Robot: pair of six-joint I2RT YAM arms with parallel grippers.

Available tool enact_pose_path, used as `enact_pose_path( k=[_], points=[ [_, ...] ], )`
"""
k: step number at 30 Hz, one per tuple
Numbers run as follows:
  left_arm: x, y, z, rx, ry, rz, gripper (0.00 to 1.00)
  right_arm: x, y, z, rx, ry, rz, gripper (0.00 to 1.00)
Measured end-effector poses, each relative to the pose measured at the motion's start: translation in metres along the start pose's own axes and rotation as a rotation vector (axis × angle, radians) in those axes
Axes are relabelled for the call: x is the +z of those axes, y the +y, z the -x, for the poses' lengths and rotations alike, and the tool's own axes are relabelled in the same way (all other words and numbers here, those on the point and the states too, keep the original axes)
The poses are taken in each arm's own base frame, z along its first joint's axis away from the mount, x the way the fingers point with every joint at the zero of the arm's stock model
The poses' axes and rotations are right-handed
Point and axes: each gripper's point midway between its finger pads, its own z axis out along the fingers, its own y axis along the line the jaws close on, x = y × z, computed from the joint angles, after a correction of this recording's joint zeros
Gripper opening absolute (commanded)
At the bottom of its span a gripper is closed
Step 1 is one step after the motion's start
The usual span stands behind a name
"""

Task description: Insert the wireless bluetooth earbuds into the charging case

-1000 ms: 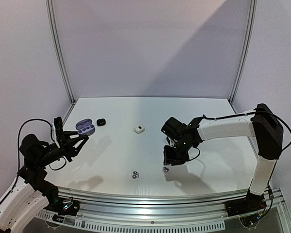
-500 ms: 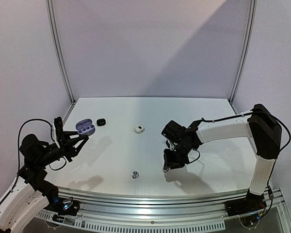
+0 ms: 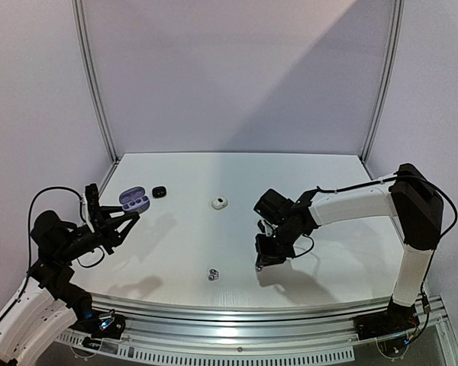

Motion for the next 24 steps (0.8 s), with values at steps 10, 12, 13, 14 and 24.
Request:
enact_pose_path(
  k=[10,12,13,14,24],
  points=[
    [0.0001,0.0001,-0.0002,0.000,0.001,0.000,0.00,0.0024,0.0000,-0.0003,-0.002,0.003,0.003,0.07],
    [0.0001,0.0002,-0.0004,-0.001,0.002,0.000,0.00,0.0024,0.0003,-0.0004,-0.002,0.004,0.005,0.11],
    [0.0001,0.0001,-0.0003,-0.001,0.001,0.000,0.00,0.0024,0.0010,-0.0004,-0.002,0.005,0.008,0.12],
    [0.0001,0.0002,-0.0003,-0.001,0.001,0.001,0.00,0.0024,0.0013,-0.0004,-0.004,0.005,0.009,0.12],
    [0.0001,0.0001,-0.0003,-0.001,0.001,0.000,0.00,0.0042,0.0023,-0.0047,-0.001,0.018,0.018,0.23]
  ],
)
